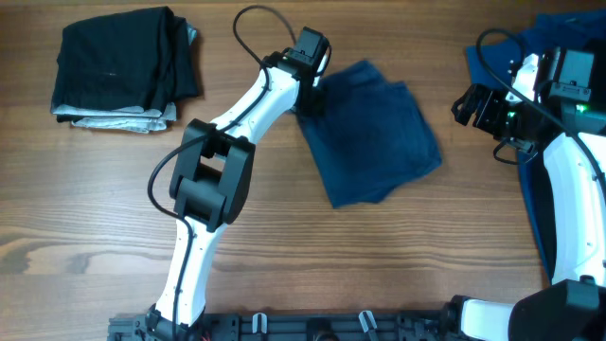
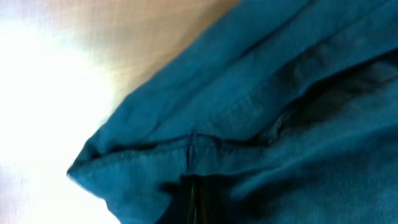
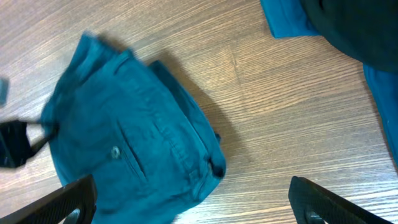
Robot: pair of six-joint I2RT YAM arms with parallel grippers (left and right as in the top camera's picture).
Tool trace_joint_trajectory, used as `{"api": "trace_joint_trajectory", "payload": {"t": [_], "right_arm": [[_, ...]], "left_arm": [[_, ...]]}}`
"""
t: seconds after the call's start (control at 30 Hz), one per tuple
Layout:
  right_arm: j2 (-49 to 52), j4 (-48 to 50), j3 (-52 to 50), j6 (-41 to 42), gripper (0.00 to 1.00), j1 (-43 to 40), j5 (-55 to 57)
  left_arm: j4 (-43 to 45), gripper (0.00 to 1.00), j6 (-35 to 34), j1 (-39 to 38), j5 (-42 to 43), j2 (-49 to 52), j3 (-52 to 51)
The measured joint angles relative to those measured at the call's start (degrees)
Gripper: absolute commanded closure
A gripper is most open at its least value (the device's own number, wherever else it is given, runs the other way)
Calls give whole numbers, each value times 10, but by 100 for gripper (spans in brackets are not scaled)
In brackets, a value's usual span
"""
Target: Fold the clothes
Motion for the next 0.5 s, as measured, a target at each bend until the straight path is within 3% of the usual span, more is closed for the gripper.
{"api": "trace_joint_trajectory", "payload": {"t": [0.03,0.1,0.2,0.27,0.33,0.47,0.5], "right_arm": [[0,0,0,0,0,0,0],[0,0,0,0,0,0,0],[0,0,0,0,0,0,0],[0,0,0,0,0,0,0],[0,0,0,0,0,0,0],[0,0,0,0,0,0,0],[0,0,0,0,0,0,0]], "left_arm": [[-57,70,-30,0,10,-3,2],[-143,67,-60,1,49,-7,3],[-254,75,-76,-6,146,-1,-9],[-291,81,-68,-23,217,10,-20],[-309,80,-54,-43,269,17,-23],[-325,70,-42,-65,302,10,-7],[-325,60,-43,-63,291,3,5]]}}
